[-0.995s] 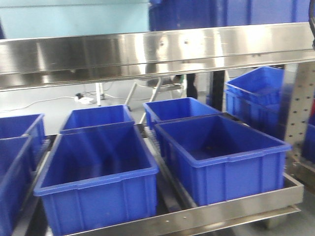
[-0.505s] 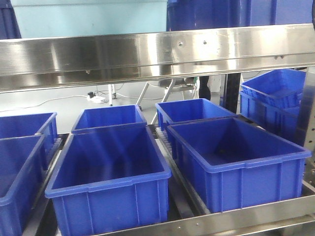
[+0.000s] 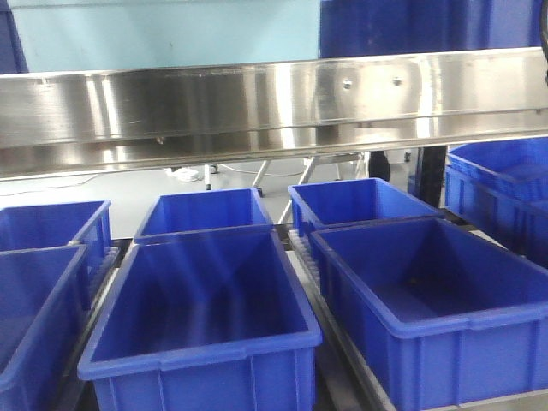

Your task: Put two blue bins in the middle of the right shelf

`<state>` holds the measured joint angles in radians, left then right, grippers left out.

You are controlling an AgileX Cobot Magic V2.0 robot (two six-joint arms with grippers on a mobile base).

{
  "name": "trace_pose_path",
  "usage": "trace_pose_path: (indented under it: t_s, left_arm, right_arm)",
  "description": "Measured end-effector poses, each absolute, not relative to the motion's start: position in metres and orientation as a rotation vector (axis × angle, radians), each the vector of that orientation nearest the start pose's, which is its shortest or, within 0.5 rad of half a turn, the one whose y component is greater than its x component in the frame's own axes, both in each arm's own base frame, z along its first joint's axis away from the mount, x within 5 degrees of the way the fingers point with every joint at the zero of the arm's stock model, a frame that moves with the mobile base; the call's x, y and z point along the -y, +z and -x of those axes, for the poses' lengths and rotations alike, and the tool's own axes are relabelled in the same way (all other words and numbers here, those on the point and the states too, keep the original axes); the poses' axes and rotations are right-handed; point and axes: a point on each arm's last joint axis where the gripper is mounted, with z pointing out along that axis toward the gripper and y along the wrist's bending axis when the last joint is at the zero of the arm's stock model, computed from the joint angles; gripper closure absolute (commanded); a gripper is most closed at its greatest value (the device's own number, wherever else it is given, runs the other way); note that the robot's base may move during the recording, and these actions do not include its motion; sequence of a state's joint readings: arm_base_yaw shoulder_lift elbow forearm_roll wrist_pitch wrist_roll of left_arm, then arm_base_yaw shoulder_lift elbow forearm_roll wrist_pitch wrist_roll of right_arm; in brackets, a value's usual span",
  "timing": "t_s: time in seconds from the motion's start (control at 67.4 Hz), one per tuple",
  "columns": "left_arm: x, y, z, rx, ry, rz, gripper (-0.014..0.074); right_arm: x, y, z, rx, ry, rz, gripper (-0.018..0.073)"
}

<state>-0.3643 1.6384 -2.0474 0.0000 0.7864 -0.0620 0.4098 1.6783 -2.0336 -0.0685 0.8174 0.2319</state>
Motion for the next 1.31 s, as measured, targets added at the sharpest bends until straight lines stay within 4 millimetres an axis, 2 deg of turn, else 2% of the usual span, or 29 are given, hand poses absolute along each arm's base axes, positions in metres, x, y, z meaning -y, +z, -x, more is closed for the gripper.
trace_pose_path:
  t_s: [1.307]
  left_arm:
    - [0.1264, 0.5147, -0.3315, -1.850, -0.295, -0.282, 0.0707]
  right_arm:
    - [-0.1437, 0.4929, -0.3424, -1.951, 0.343, 0.187, 0.0712]
